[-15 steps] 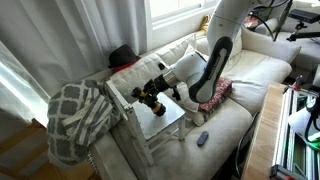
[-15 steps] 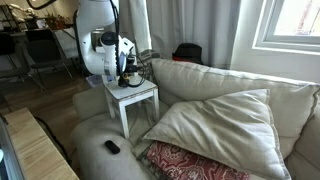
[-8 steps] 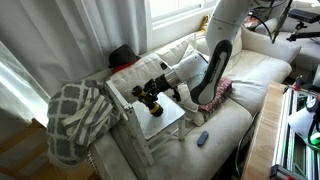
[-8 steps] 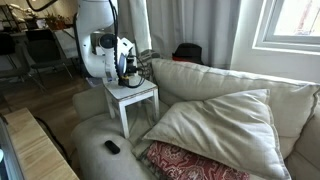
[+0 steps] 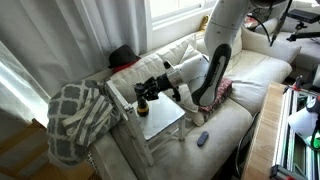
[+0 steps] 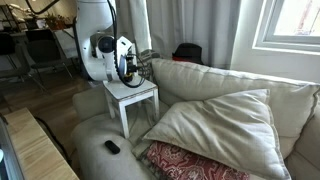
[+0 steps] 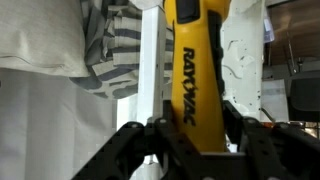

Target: Press the on and off button of the torchlight twice and then flip the torchlight to make it face down on the chair seat

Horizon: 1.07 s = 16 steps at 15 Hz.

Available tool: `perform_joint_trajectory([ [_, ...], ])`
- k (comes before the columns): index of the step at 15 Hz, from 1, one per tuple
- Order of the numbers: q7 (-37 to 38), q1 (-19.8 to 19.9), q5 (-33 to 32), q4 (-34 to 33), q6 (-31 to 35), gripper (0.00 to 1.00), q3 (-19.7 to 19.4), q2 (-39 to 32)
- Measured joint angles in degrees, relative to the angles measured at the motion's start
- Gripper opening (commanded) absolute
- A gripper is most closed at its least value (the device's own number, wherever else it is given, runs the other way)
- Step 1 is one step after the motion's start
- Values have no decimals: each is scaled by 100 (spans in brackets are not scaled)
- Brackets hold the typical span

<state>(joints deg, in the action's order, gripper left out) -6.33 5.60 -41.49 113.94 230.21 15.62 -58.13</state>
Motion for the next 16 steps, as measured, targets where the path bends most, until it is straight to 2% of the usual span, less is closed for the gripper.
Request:
perform_joint_trajectory([
  [6, 97, -181, -93, -16, 7, 26, -230, 12],
  [16, 289, -192, -160, 11, 183, 26, -414, 23],
])
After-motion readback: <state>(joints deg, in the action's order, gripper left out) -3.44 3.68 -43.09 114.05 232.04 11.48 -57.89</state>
